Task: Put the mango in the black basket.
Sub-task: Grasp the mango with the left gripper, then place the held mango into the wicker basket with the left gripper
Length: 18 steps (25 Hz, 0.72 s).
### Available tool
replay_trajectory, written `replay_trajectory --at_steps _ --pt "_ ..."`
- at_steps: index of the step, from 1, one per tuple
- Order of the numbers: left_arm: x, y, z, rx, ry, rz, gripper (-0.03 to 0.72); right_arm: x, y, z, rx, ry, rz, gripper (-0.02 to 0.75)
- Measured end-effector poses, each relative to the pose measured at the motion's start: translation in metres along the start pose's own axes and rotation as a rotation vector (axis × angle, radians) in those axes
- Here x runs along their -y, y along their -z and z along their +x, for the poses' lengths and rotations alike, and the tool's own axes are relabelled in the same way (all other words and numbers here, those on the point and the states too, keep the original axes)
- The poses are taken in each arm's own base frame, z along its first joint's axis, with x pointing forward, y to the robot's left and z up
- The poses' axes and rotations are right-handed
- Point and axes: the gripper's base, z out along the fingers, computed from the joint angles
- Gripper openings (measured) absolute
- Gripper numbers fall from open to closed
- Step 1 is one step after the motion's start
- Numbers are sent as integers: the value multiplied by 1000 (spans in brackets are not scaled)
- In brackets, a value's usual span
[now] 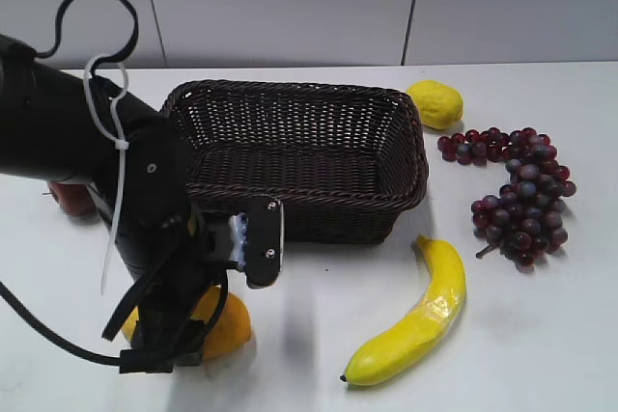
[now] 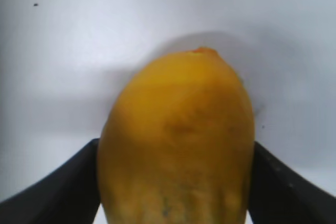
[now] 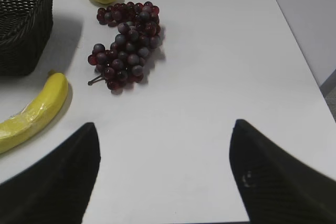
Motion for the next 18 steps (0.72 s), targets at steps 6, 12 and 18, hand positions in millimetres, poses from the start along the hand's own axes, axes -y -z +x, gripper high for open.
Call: replay_trajectory --at_steps 6,12,18 --pt "11 26 5 -38 -9 33 577 0 0 0 0 0 0 587" --pt "16 102 15 20 -53 -146 577 0 0 0 0 0 0 587" --pt "-25 184 16 41 -96 -437 577 0 0 0 0 0 0 587"
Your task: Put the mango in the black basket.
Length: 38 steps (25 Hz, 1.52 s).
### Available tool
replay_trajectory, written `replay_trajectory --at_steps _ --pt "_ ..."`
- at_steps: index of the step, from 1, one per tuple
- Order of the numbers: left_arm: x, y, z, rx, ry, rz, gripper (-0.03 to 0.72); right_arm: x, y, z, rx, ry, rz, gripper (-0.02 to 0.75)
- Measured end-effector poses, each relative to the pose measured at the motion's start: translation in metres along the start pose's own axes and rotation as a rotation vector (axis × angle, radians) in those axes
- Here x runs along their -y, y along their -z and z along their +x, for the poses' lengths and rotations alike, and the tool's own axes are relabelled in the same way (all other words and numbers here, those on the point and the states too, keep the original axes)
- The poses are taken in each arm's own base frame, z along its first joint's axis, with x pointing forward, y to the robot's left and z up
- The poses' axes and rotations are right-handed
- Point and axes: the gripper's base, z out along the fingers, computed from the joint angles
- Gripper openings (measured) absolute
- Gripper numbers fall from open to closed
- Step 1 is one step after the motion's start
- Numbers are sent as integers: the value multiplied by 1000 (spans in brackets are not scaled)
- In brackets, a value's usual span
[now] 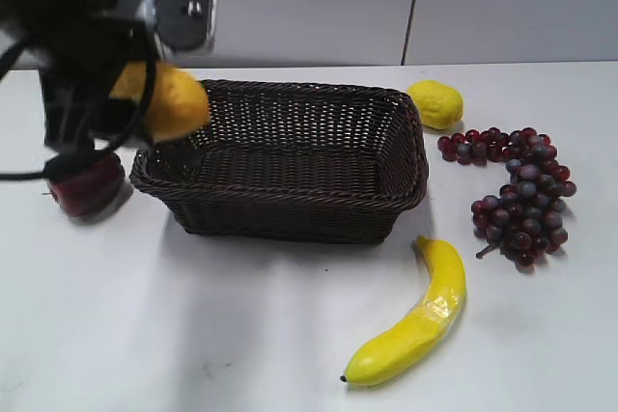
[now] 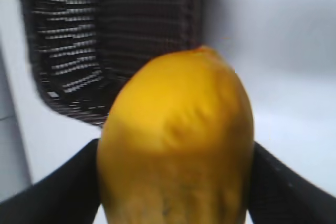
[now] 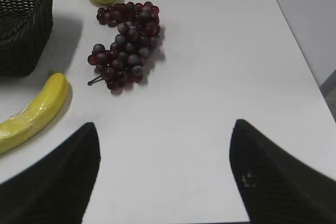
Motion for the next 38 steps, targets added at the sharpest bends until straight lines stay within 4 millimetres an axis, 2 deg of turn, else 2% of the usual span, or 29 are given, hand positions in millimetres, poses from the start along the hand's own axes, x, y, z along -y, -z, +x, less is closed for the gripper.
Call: replay_trajectory --at_steps 4,7,10,13,16,19,22,25,28,30,33,35,38 --pt "-44 -2 -6 8 -28 -142 577 0 0 0 0 0 0 587" --pt "-67 -24 -21 36 -40 -192 577 0 0 0 0 0 0 587" --pt "-81 -57 -36 71 -45 -213 577 0 0 0 0 0 0 587" --pt "-80 -99 -48 90 -28 -151 577 0 0 0 0 0 0 587" --pt "-70 -138 -54 78 -20 -67 577 0 0 0 0 0 0 587" --pt "-60 -165 -57 83 15 7 577 0 0 0 0 0 0 587" --pt "-55 -176 -59 103 56 51 578 0 0 0 0 0 0 587" --pt "-57 -175 -62 132 95 32 647 0 0 0 0 0 0 587" --pt "-58 -171 -63 139 128 32 657 0 0 0 0 0 0 587" --pt "-58 -160 -61 128 139 53 657 0 0 0 0 0 0 587" --pt "-64 -129 -53 124 199 58 657 0 0 0 0 0 0 587" --pt "-76 -104 -36 130 320 27 651 0 0 0 0 0 0 587" --pt "-97 -66 9 112 531 -29 640 0 0 0 0 0 0 587"
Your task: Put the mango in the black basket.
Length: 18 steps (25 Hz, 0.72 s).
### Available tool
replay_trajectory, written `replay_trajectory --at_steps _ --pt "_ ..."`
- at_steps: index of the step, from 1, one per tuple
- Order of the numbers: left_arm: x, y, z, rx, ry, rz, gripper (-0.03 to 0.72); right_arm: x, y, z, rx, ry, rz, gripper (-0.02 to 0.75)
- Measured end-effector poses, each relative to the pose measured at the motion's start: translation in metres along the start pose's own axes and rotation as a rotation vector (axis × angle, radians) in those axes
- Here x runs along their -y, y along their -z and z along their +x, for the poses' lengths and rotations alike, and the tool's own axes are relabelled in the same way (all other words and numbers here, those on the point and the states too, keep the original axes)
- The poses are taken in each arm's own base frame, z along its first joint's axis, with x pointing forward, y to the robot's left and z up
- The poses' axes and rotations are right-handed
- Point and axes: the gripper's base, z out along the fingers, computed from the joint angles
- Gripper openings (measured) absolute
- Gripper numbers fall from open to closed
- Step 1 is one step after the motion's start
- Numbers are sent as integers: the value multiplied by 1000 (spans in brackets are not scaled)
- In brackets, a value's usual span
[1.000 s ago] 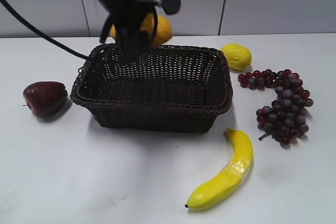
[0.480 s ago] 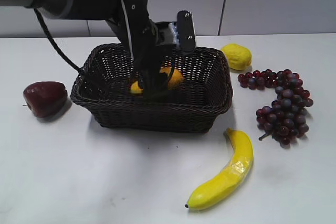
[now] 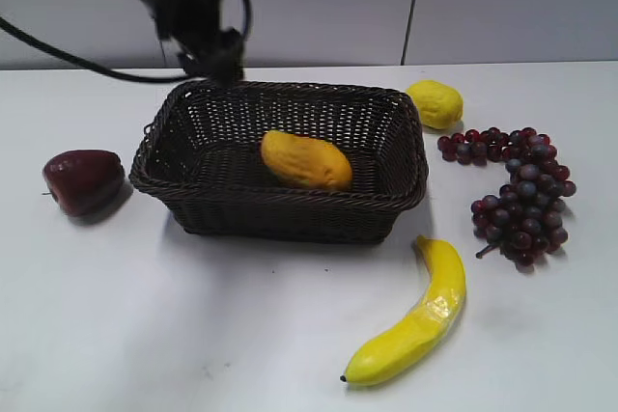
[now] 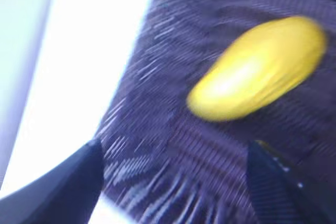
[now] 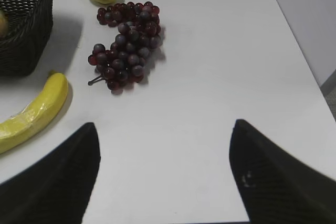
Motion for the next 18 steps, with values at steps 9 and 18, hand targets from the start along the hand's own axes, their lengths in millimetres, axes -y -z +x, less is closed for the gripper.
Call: replay_trajectory --at_steps 9,18 --pt "-80 58 122 -226 751 -72 597 0 0 0 0 0 0 587" --pt "-59 91 176 -248 1059 -5 580 0 0 0 0 0 0 587"
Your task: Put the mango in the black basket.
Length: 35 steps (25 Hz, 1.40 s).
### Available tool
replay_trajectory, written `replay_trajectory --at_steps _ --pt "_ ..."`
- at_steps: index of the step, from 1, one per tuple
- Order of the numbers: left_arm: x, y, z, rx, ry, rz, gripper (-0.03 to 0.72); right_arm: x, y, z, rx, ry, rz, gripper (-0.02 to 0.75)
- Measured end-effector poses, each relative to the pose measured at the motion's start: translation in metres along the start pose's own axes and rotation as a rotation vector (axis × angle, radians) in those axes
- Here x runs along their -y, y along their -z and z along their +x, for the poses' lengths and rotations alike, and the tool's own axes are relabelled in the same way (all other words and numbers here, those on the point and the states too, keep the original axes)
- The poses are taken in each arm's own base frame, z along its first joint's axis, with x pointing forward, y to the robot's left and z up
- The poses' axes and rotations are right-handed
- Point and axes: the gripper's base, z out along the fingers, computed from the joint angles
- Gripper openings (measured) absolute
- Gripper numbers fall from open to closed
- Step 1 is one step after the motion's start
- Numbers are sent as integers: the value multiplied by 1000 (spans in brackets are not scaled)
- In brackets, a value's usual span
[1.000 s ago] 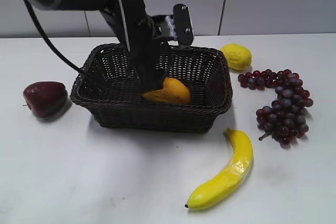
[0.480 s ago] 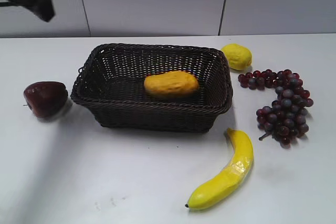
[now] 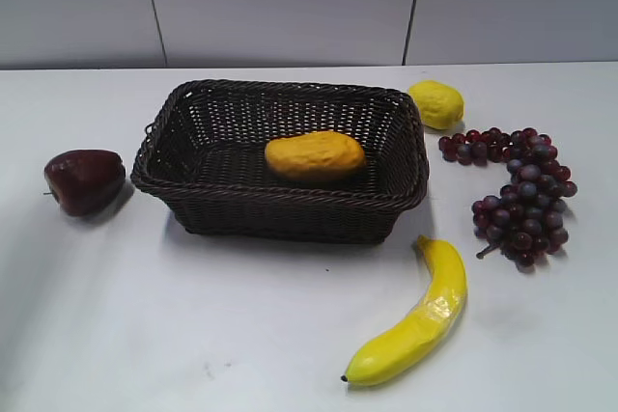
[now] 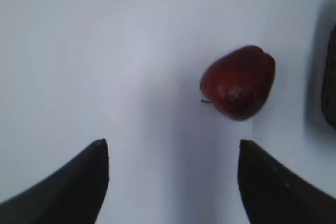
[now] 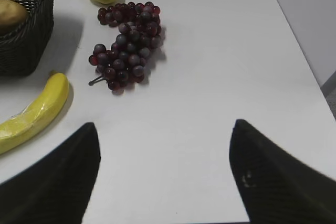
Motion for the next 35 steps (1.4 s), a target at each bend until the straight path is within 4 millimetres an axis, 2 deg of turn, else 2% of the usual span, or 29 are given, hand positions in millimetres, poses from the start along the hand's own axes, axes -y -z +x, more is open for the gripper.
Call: replay_trajectory --at_steps 4,7,11,14,19,22,35 --pt "10 11 48 -30 3 16 580 0 0 0 0 0 0 587" --pt "18 23 92 -21 0 13 580 0 0 0 0 0 0 587" --pt "27 37 143 86 -10 -14 580 0 0 0 0 0 0 587" --pt "33 41 180 169 -18 -32 580 0 0 0 0 0 0 587" --pt "40 34 235 262 -22 -49 580 0 0 0 0 -1 0 587" --pt "42 26 259 313 -25 -63 580 0 0 0 0 -1 0 587" --pt "52 53 303 683 -63 -120 580 0 0 0 0 0 0 587"
